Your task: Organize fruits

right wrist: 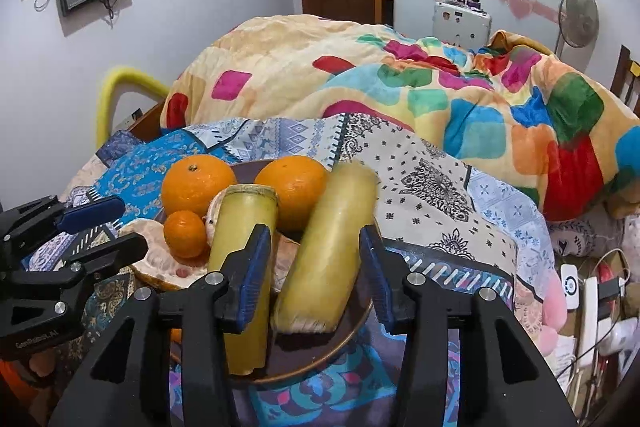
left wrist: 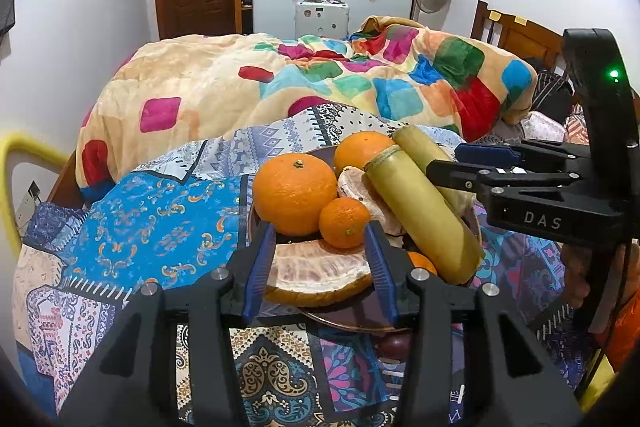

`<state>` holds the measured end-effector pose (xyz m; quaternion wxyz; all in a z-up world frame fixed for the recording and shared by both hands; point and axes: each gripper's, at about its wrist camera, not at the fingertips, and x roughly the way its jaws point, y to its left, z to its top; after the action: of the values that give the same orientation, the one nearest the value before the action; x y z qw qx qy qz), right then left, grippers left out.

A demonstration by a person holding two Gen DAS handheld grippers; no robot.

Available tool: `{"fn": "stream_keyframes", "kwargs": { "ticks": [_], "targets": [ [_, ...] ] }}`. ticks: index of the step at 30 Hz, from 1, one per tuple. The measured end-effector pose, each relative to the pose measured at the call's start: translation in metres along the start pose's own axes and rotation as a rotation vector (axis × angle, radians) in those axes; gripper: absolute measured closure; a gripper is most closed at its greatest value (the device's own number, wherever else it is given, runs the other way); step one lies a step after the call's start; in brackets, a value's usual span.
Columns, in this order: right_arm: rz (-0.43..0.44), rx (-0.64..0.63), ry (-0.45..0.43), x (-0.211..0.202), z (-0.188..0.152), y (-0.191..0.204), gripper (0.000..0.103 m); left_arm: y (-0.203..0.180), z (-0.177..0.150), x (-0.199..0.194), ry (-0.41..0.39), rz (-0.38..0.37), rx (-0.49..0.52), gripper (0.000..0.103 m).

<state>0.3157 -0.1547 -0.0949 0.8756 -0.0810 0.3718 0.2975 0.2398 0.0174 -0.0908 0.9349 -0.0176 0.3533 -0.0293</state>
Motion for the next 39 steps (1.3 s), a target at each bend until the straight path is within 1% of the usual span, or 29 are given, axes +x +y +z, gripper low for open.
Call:
{"fn": "stream_keyframes", "kwargs": {
  "ticks": [4, 8, 12, 14, 16, 19, 23, 24, 25, 27, 30, 33, 39],
  "targets": [
    [-0.005, 0.0, 0.002, 0.0, -0.003, -0.002, 0.058, -0.002, 0.0, -0.001, -0.003, 0.003, 0.006, 0.057],
    [0.001, 0.004, 0.007, -0.002, -0.005, -0.002, 0.058, -0.004, 0.0, -0.005, -0.005, 0.006, 0.009, 0.057],
    [-0.005, 0.011, -0.009, -0.017, -0.009, -0.002, 0.058, -0.008, 0.0, -0.018, -0.013, 0.008, 0.007, 0.057],
    [-0.006, 0.016, -0.019, -0.028, -0.013, 0.0, 0.058, -0.01, -0.002, -0.027, -0.02, 0.007, 0.007, 0.057],
    [-0.015, 0.012, -0.038, -0.043, -0.017, 0.003, 0.058, -0.013, -0.005, -0.037, -0.028, 0.007, 0.009, 0.053],
    [-0.023, 0.011, -0.072, -0.069, -0.024, 0.009, 0.058, -0.018, -0.011, -0.055, -0.042, 0.008, 0.012, 0.053],
    [-0.028, 0.017, -0.106, -0.099, -0.039, 0.018, 0.058, -0.021, -0.024, -0.077, -0.041, 0.001, 0.011, 0.051],
    [-0.034, 0.013, -0.112, -0.106, -0.046, 0.022, 0.057, -0.021, -0.027, -0.081, -0.04, 0.0, 0.009, 0.05],
    [-0.039, 0.01, -0.114, -0.11, -0.051, 0.025, 0.057, -0.022, -0.033, -0.086, -0.037, 0.0, 0.006, 0.044],
    [-0.046, -0.001, -0.106, -0.114, -0.064, 0.031, 0.056, -0.021, -0.042, -0.092, -0.036, 0.003, -0.002, 0.039],
    [-0.057, -0.006, -0.086, -0.113, -0.084, 0.037, 0.056, -0.021, -0.054, -0.094, -0.013, -0.001, -0.006, 0.039],
    [-0.05, 0.005, -0.049, -0.105, -0.104, 0.037, 0.056, -0.02, -0.071, -0.09, 0.032, -0.008, -0.012, 0.039],
    [-0.023, 0.039, 0.016, -0.087, -0.131, 0.035, 0.056, -0.02, -0.093, -0.081, 0.084, -0.013, -0.006, 0.039]
  ]
}}
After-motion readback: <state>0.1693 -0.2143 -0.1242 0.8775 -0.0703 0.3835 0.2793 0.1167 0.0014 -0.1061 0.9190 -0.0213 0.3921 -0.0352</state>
